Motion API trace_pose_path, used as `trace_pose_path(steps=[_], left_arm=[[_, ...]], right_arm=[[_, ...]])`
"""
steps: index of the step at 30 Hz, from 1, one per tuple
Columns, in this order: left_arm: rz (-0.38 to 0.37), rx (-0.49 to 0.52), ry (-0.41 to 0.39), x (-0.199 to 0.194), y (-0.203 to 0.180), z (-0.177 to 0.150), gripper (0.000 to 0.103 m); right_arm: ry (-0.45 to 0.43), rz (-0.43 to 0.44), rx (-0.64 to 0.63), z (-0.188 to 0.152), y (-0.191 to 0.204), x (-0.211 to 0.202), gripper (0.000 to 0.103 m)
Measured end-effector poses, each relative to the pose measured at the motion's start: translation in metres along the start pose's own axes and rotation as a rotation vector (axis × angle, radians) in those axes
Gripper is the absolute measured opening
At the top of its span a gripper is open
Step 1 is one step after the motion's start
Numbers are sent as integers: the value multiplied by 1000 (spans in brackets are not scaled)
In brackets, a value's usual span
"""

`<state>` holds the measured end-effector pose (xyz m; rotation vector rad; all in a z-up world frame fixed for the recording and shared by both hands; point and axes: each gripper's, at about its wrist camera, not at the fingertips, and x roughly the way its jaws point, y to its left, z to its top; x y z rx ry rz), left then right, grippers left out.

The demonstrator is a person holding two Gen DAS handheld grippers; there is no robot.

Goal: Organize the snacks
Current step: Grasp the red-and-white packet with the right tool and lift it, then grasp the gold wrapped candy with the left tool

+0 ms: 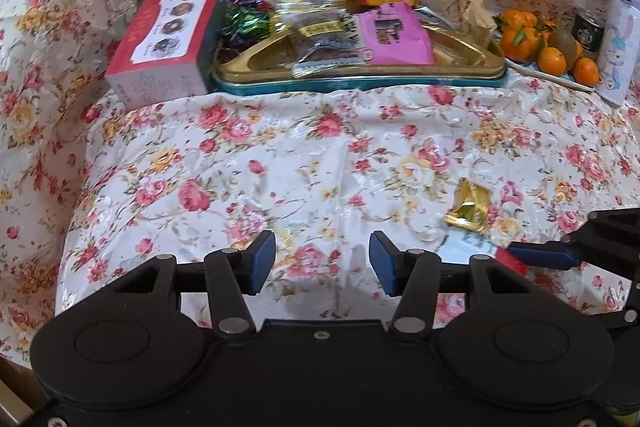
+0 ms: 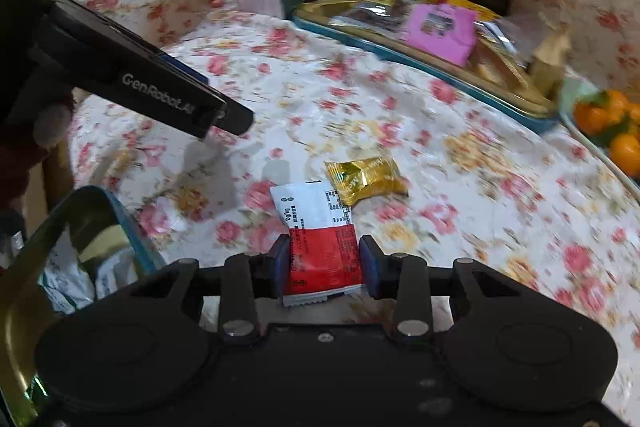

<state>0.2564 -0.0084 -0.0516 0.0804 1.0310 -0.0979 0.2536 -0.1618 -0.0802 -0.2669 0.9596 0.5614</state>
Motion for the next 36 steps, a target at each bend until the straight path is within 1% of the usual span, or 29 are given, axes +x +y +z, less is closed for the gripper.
trace_pose_path(steps=[4,7,11,13,15,19,21,24,29,33,36], left_arm=[[-30,40,-21,-2,-13,3,58],[-54,78,-33,-3,-25,5,58],[-102,118,-32,-1,-43,11,58],[-135,121,-19,2,-51,16,58],[-166,108,0,7,-59,22,58],[-227,76,30,17,-72,31,58],[-234,77,45,24,-79,33,58],[-229,88,62,33,-88,35,58],[-184,101,66,44,-99,34,58],[-164,88,73,52,-102,33,58],[-153,68,61,54,-101,33,59]], right_arm=[[-16,-105,96,-15,-14,-15,38],[-28,-157,222,-26,-31,-26,38],[-38,-274,389,-44,-54,-37,38],[-54,-288,471,-51,-64,-41,38],[-72,-291,514,-57,-68,-44,38],[-92,-310,512,-60,-64,-43,40],[-100,-317,512,-62,-61,-42,41],[-113,-331,496,-61,-58,-38,43],[-126,-343,467,-61,-54,-36,47],[-132,-327,479,-63,-56,-36,51],[-126,-331,467,-62,-55,-35,52]])
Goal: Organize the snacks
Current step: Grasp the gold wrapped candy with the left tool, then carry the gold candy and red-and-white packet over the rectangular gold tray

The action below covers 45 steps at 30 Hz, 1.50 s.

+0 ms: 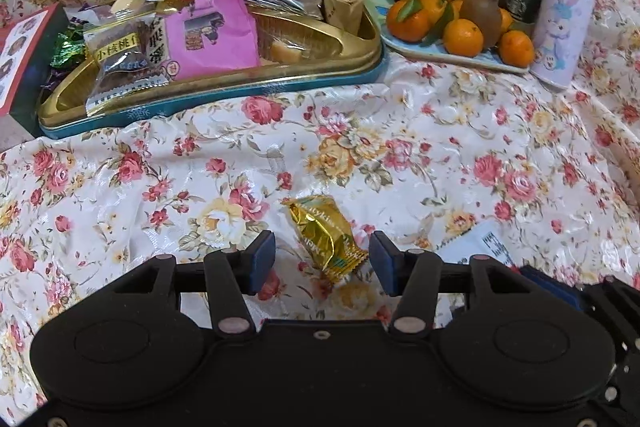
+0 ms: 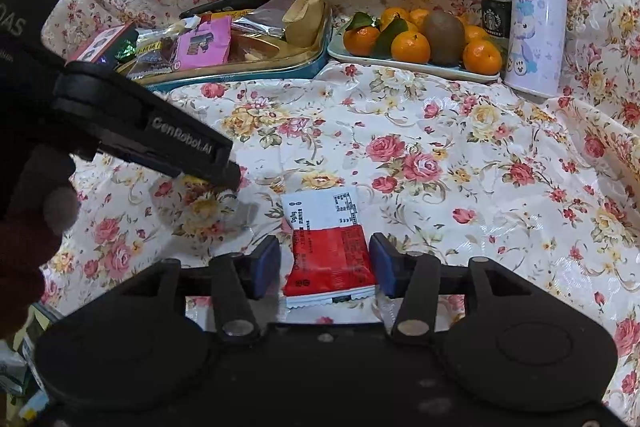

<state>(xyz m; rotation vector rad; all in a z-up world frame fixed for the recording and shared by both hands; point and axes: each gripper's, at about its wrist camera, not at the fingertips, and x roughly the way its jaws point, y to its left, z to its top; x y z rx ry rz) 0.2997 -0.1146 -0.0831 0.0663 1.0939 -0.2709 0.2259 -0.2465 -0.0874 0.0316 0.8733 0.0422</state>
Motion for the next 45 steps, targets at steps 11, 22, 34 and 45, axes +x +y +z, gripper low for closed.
trace_pose_path(steps=[11,22,34,45], left_arm=[[-18,-66,-13,-6,7,4,59],[-22,-119,4,5,3,11,58],[-72,-166,-11,-3,12,10,32],[-87,-149,-109,-57,23,-6,32]], right_arm=[[1,7,-14,0,2,2,60],[5,10,1,1,1,2,60],[-5,-23,54,3,-1,-2,39],[-53,-7,125,1,2,-28,38]])
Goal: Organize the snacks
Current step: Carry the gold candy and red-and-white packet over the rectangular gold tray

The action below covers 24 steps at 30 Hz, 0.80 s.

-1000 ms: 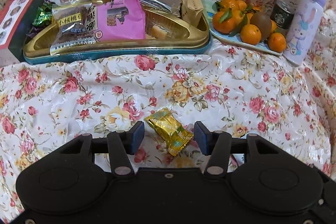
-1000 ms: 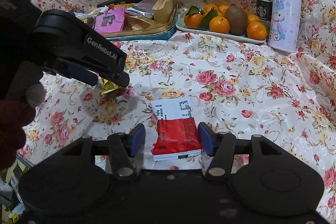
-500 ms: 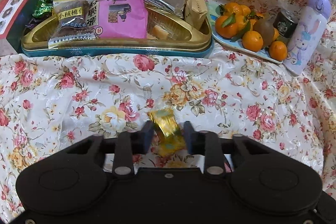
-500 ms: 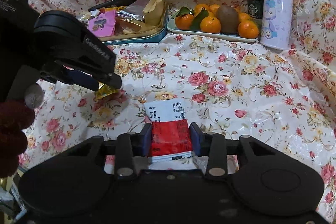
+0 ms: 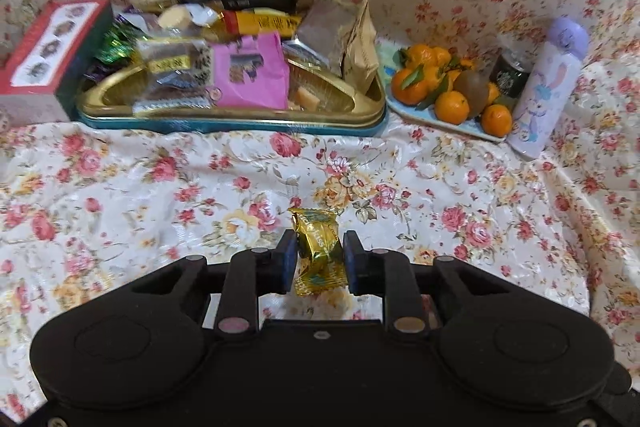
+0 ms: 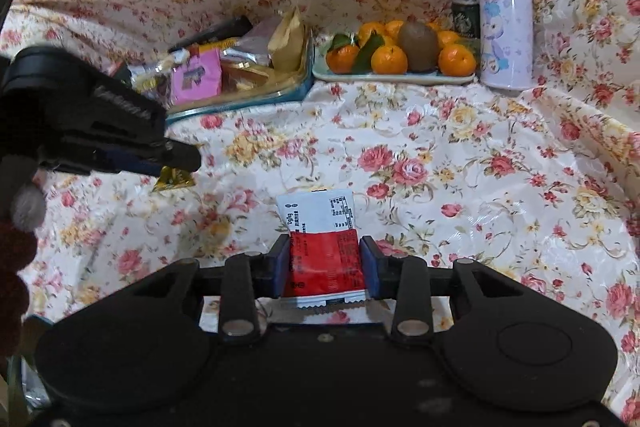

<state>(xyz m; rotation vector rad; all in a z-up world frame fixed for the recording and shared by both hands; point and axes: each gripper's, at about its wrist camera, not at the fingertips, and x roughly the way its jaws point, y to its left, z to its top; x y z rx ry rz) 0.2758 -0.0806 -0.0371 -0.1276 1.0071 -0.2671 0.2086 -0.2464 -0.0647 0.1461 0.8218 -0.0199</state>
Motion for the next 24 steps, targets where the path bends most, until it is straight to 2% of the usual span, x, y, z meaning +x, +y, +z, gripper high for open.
trace_pose_path(steps=[11,24], left_arm=[[60,99,-131,-92,1,-46,32],[101,139,-210,-165,6,-134,32]], right_arm=[[-119,37,1,-11,16,-77,38],[-234,101,1,-68,31,-182,39]])
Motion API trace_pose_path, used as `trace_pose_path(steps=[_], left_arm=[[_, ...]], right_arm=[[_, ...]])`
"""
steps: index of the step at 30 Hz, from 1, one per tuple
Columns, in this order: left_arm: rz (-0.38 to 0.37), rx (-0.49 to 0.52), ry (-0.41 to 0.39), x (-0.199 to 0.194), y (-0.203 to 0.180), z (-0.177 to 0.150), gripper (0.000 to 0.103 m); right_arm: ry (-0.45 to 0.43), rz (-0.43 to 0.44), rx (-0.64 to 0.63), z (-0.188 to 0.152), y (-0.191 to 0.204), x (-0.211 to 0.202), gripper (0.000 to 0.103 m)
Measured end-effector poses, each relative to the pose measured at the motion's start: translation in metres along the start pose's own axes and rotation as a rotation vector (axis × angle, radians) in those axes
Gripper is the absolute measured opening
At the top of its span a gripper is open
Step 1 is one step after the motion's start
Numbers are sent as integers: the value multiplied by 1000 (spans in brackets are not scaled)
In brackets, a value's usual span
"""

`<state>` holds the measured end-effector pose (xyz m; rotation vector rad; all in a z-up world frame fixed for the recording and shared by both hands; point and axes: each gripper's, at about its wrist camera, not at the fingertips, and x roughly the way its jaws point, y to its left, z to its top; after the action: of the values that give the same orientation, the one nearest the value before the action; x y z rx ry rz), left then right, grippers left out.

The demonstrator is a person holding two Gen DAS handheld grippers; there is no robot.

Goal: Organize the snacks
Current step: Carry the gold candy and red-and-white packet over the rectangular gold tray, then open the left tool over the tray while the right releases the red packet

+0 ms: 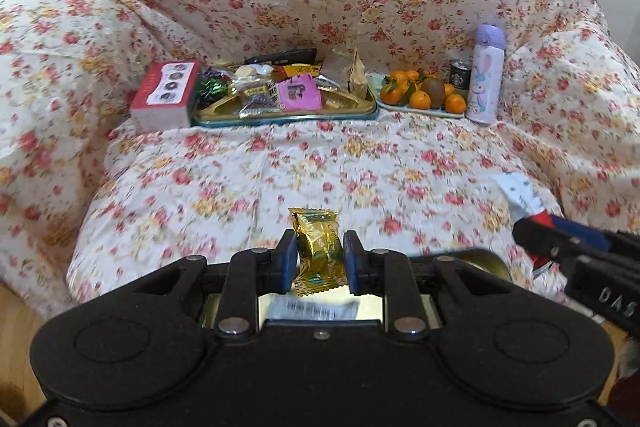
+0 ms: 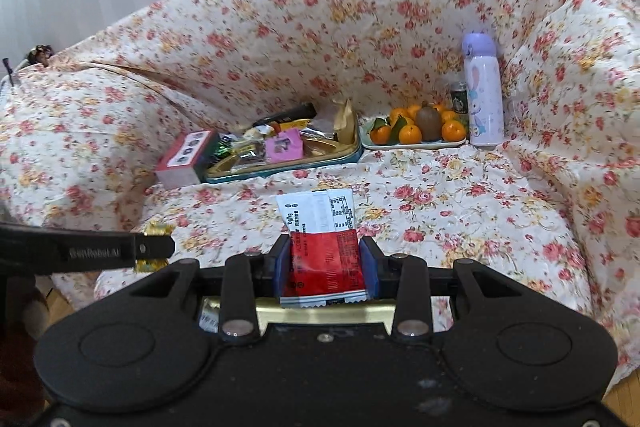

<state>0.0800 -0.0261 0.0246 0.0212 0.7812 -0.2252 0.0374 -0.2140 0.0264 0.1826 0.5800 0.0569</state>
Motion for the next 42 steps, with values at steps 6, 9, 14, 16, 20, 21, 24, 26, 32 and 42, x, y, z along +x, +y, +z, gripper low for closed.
trace_pose_path(steps=[6,9,14,16,20,21,24,26,32,42], left_arm=[[33,-6,14,-19,-9,-28,32],[34,-12,43,-20,-14,-39,32],[29,1,94,-12,-23,-52,32],[33,13,110,-8,-27,-56,32],[38,32,149,-1,-33,-63,32],[42,37,157,1,-34,-64,32],[52,41,185,6,-35,-68,32],[55,33,206,9,-35,-71,34],[60,40,206,7,-37,-74,39],[65,23,217,9,-35,-76,40]], right_arm=[[-21,22,5,-14,7,-37,38],[-16,28,6,-19,9,-46,39],[26,12,15,-29,4,-42,39],[40,0,24,-32,1,-40,39],[74,-28,38,-37,-4,-32,39],[81,-31,41,-39,-5,-31,39],[104,-39,44,-42,-6,-26,39],[116,-43,46,-44,-6,-23,39],[145,-50,45,-47,-5,-14,39],[153,-49,13,-40,0,11,39]])
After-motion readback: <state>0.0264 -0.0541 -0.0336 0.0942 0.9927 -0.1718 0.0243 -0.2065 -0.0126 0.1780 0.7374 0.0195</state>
